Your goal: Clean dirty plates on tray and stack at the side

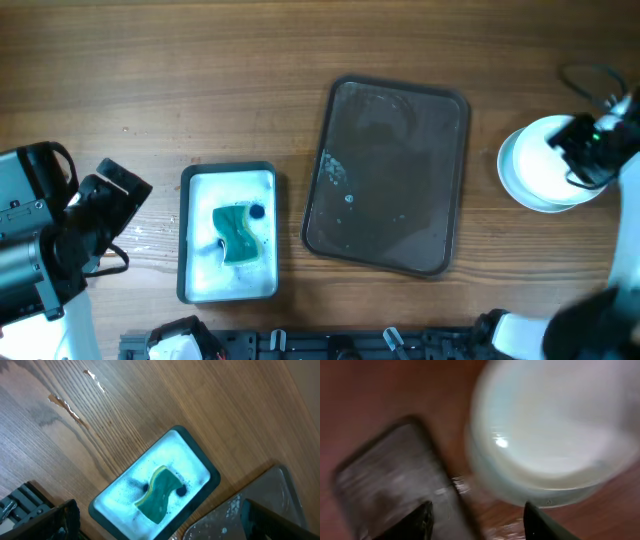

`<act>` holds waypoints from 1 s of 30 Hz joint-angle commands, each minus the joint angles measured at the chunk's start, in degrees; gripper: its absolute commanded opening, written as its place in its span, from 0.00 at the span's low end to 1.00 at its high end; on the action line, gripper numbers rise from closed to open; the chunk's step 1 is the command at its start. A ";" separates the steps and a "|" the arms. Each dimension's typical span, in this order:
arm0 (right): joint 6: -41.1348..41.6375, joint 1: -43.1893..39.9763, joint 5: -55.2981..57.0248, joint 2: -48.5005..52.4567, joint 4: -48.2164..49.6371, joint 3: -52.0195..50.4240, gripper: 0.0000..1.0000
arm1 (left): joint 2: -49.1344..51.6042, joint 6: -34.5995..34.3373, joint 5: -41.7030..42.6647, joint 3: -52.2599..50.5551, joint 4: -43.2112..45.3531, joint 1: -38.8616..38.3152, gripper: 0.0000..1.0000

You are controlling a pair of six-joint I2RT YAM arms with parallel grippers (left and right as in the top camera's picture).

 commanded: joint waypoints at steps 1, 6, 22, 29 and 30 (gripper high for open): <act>-8.11 10.75 -12.94 -14.27 1.40 0.50 0.62 | -0.22 1.29 0.07 0.85 0.09 0.46 1.00; -12.59 25.27 -15.02 -29.14 1.77 0.50 1.00 | -0.22 1.29 0.04 0.85 0.09 0.46 1.00; -7.76 31.93 -11.72 -43.82 -6.82 0.48 1.00 | -0.22 1.31 0.04 0.85 0.09 0.46 1.00; -7.91 32.24 1.64 -44.48 -1.33 -2.08 1.00 | -0.22 1.31 0.07 0.85 0.09 0.46 1.00; -7.91 32.22 3.98 -44.98 0.70 -3.61 1.00 | -0.22 1.31 0.07 0.85 0.11 0.46 1.00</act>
